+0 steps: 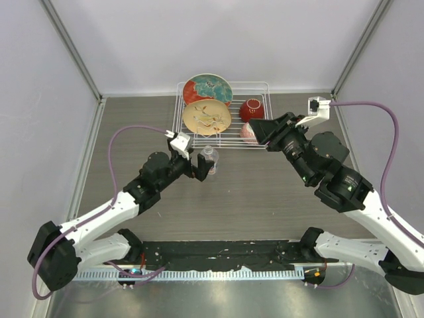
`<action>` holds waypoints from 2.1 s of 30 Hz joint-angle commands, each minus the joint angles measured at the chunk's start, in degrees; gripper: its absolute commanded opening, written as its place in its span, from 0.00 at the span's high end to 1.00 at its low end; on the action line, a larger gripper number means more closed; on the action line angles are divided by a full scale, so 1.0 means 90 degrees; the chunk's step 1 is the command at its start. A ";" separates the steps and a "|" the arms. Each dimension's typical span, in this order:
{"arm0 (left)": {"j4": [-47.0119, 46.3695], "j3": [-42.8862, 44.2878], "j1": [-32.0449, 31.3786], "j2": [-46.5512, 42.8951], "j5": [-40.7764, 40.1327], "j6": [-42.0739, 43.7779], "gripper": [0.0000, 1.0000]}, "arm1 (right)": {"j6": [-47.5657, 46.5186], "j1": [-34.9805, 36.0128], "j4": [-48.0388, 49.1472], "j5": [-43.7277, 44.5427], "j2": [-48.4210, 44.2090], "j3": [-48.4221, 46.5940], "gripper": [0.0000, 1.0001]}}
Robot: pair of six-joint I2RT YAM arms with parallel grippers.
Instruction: Screw on the bottle caps
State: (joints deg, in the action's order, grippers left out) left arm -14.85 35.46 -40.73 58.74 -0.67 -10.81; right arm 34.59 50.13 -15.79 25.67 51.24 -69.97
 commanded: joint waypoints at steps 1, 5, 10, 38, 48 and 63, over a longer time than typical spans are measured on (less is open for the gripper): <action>-0.1113 -0.0112 0.0033 0.0279 0.0542 -0.0264 0.01 | -0.0230 -0.0013 0.0055 0.0097 0.0009 -0.0223 0.89; -0.1240 -0.0083 0.0033 0.0601 0.0582 -0.0235 0.00 | -0.0240 -0.0003 0.0055 0.0000 0.0136 -0.0272 0.89; -0.1464 0.0015 0.0033 0.1060 0.0348 -0.0147 0.00 | -0.0337 -0.0003 0.0046 -0.0001 0.0097 -0.0253 0.90; -0.1827 0.0397 0.0199 0.2497 0.1508 0.0906 0.37 | -0.0679 -0.0003 0.0231 -0.0323 0.0000 0.0012 0.90; 0.2846 0.2042 -0.0112 0.2252 0.2535 0.2438 1.00 | -0.0679 -0.0013 -0.0003 -0.0284 0.0068 -0.0388 0.90; 0.9180 0.5649 -0.1469 0.4966 0.2252 0.3292 1.00 | -0.0425 -0.0003 -0.0432 -0.0138 -0.0362 -0.0379 0.90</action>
State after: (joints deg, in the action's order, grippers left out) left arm 53.78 80.86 -51.79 98.72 19.68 19.35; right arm 30.55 50.13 -19.16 23.27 48.90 -72.44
